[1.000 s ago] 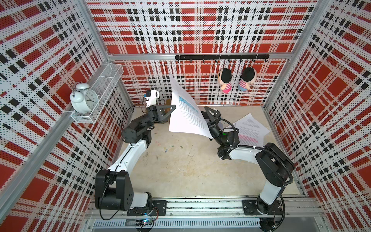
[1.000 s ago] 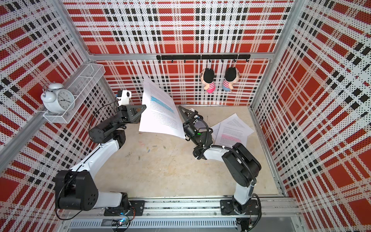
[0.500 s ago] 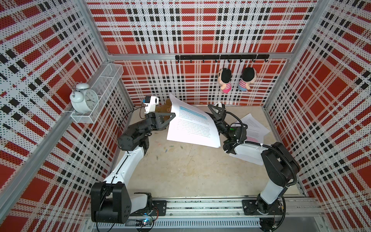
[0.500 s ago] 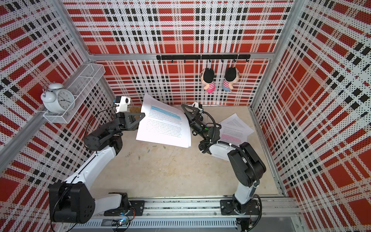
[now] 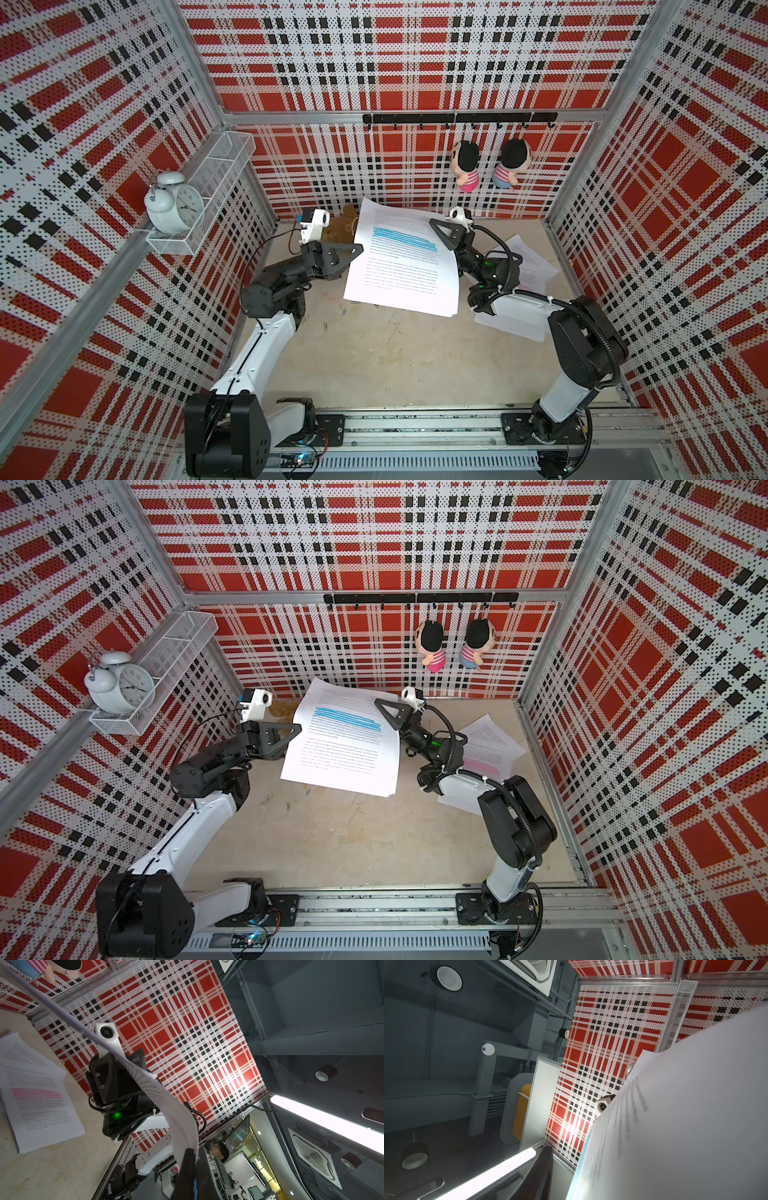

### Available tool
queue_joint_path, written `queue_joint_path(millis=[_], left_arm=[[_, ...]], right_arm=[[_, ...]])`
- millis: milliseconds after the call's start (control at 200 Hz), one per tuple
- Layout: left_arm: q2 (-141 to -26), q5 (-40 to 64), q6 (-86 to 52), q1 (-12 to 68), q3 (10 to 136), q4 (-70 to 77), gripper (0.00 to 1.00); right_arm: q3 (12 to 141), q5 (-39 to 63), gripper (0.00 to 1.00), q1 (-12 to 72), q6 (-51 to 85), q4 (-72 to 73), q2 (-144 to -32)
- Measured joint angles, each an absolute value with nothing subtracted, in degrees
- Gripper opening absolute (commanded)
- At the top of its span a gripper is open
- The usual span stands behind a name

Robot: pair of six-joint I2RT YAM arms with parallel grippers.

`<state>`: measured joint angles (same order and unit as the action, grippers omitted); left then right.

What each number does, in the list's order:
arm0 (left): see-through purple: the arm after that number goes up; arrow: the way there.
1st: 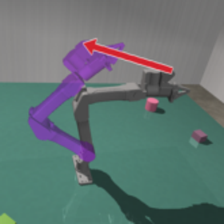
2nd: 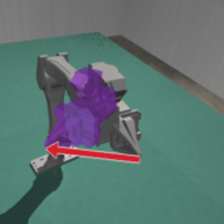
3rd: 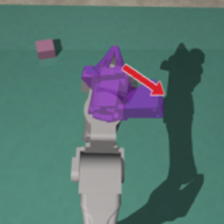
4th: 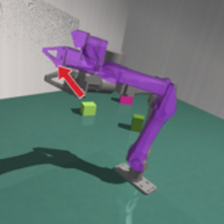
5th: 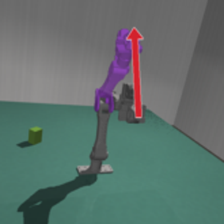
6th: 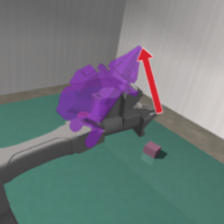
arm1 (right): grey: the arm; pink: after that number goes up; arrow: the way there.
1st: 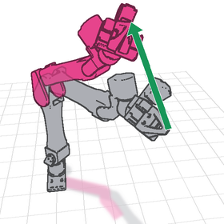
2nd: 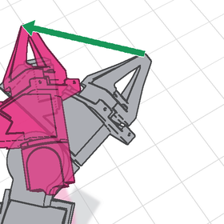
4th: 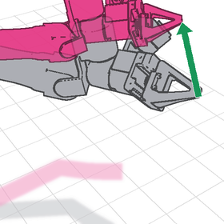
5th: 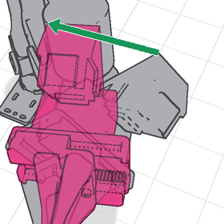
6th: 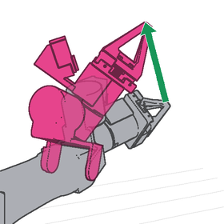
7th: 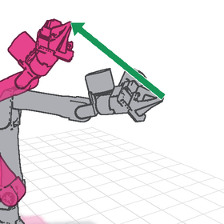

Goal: Unclip the paperclips from the documents
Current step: Remove the paper clip from the document.

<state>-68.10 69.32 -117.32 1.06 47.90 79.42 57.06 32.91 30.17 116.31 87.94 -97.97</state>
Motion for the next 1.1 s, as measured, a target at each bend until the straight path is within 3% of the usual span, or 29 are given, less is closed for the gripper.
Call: queue_joint_path(millis=[60, 281, 616, 897, 1022, 1102], left_arm=[[-68.0, 69.7, -116.9, 0.8, 47.9, 78.7, 0.0], [-66.9, 71.3, -116.3, 0.2, 47.4, 76.7, 0.1], [-64.5, 72.3, -115.2, 0.0, 41.1, 74.5, 0.02], [-62.5, 71.9, -108.6, -0.4, 37.5, 68.1, 0.0], [-60.6, 68.9, -100.4, -0.6, 35.3, 59.3, 0.0], [-58.6, 63.7, -85.0, 0.1, 36.4, 40.1, 0.0]], right_arm=[[57.1, 33.6, 0.0, 30.1, 116.2, 87.9, -98.0], [57.1, 38.3, 0.0, 27.8, 116.6, 87.9, -97.9], [58.8, 51.4, 0.0, 18.6, 117.3, 87.9, -97.6], [61.4, 59.1, 0.0, 18.3, 118.0, 87.9, -97.7], [61.3, 61.3, 0.0, 18.4, 118.2, 87.8, -97.8], [60.4, 62.8, 0.0, 18.8, 118.2, 86.9, -97.7]])
